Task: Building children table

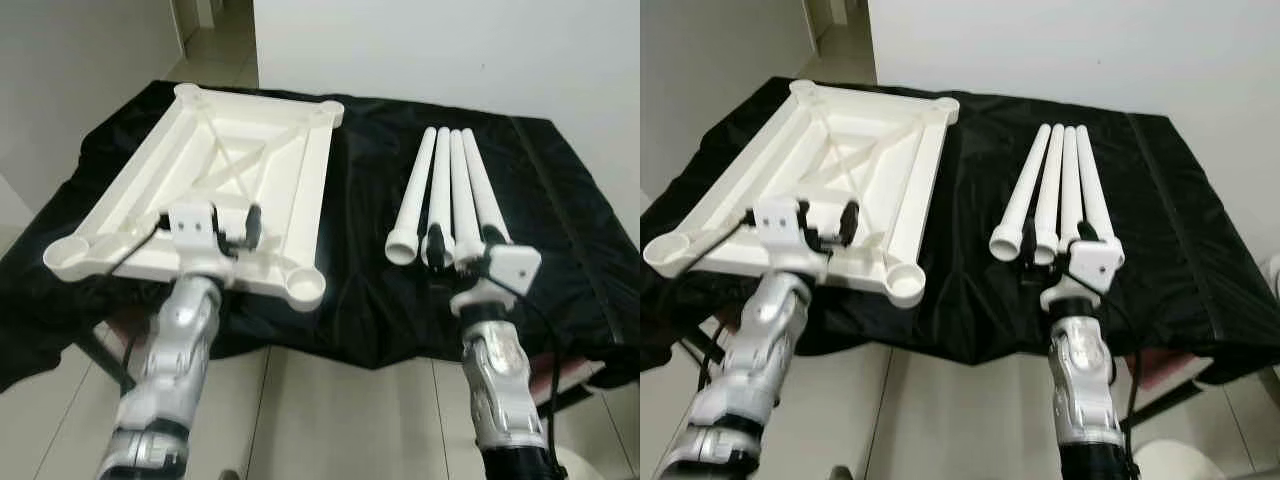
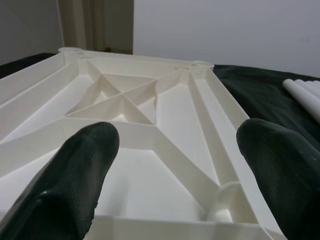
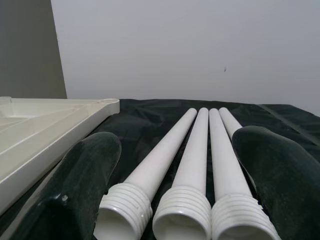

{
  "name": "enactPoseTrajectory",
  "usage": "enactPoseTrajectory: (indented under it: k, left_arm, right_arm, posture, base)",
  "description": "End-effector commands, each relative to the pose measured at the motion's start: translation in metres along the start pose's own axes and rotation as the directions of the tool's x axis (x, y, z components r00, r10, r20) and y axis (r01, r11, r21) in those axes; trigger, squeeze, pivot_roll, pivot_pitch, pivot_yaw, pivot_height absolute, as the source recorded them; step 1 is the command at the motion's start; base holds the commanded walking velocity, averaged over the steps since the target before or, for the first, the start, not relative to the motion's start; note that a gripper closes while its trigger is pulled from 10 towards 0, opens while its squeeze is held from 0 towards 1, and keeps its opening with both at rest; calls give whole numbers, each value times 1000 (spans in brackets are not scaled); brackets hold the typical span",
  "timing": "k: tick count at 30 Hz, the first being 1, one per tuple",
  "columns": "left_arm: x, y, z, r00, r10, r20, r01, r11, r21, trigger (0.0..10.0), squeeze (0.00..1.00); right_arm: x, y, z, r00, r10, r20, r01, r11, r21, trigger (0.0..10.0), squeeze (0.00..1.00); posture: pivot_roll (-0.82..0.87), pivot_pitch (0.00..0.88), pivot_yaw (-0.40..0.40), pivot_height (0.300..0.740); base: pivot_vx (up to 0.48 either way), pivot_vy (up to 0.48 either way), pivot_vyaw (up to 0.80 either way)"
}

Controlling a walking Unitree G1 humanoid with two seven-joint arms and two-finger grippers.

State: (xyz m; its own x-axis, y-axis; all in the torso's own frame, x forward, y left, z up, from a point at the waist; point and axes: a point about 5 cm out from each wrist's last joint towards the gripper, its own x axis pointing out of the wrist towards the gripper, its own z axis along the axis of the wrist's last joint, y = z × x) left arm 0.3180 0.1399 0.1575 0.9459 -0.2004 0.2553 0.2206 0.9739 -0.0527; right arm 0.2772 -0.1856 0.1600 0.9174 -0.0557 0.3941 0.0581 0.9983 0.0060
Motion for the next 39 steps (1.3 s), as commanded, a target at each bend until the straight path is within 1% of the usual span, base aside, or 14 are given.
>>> enactPoseTrajectory:
  k: [1, 2, 3, 6, 10, 16, 20, 23, 24, 25, 29, 30, 34, 39]
  left_arm:
    - [-3, -9, -2, 999, -52, -10, 52, 999, 5, 10000, 0]
    - [-3, -9, -2, 999, -52, -10, 52, 999, 5, 10000, 0]
    - [-6, -10, 1, 997, -72, 4, 72, 997, 29, 10000, 0]
    - [-8, -6, 3, 997, -65, 31, 63, 997, 52, 10000, 0]
    - [-10, 0, 5, 998, -59, 28, 57, 997, 48, 10000, 0]
    - [-14, 2, 3, 997, -75, 9, 75, 997, 29, 10000, 0]
    - [-11, 6, 5, 999, -41, 13, 41, 999, 8, 10000, 0]
    - [-10, 7, 6, 999, -28, 18, 28, 1000, 3, 10000, 0]
    - [-10, 10, 6, 1000, -14, 18, 14, 1000, 0, 10000, 0]
    - [-10, 13, 6, 1000, 1, 21, -1, 1000, -1, 10000, 0]
    - [-9, 17, 7, 1000, 18, 24, -18, 1000, -4, 10000, 0]
    - [-8, 18, 7, 999, 21, 27, -21, 1000, -6, 10000, 0]
    - [-7, 17, 9, 999, 20, 30, -20, 1000, -8, 10000, 0]
    - [-5, 14, 9, 999, 20, 35, -20, 1000, -12, 10000, 0]
  right_arm:
    - [-5, -2, -1, 1000, -15, -2, 15, 1000, -1, 10000, 0]
    - [-5, -2, -1, 1000, -15, -2, 15, 1000, -1, 10000, 0]
    - [-7, 1, -1, 1000, -4, -3, 4, 1000, 3, 10000, 0]
    - [-9, 2, 1, 1000, -4, 2, 4, 1000, 2, 10000, 0]
    - [-11, -1, 0, 1000, -5, -1, 5, 1000, -2, 10000, 0]
    - [-8, -3, 1, 1000, -3, -5, 3, 1000, -14, 10000, 0]
    - [-2, -6, 1, 1000, 26, -9, -26, 999, -30, 10000, 0]
    - [-1, -8, 1, 1000, 26, -9, -26, 999, -36, 10000, 0]
    - [2, -9, 2, 1000, 22, -4, -22, 999, -38, 10000, 0]
    - [4, -8, 2, 1000, 19, 0, -19, 999, -37, 10000, 0]
    - [6, -7, 3, 1000, 17, 3, -17, 999, -34, 10000, 0]
    - [7, -4, 3, 1000, 32, 2, -31, 999, -39, 10000, 0]
    - [8, -1, 2, 999, 48, 2, -48, 998, -42, 10000, 0]
    - [11, -1, 3, 999, 51, 6, -51, 998, -40, 10000, 0]
  posture:
    - [40, 36, -8, 740]
    - [40, 36, -8, 740]
    - [39, 35, -7, 740]
    - [39, 35, -7, 740]
    - [49, 30, -2, 740]
    - [39, 23, -20, 740]
    - [55, 22, -32, 740]
    - [57, 22, -34, 740]
    - [59, 23, -37, 740]
    - [64, 23, -43, 740]
    - [66, 25, -48, 740]
    - [66, 26, -51, 740]
    - [69, 27, -55, 740]
    - [67, 31, -57, 740]
  base:
    - [0, 0, 0]
    - [0, 0, 0]
    - [0, 0, 0]
    - [0, 0, 0]
    - [0, 0, 0]
    - [0, 0, 0]
    - [0, 0, 0]
    - [0, 0, 0]
    - [0, 0, 0]
    - [0, 0, 0]
    - [0, 0, 0]
    - [0, 0, 0]
    - [0, 0, 0]
    - [0, 0, 0]
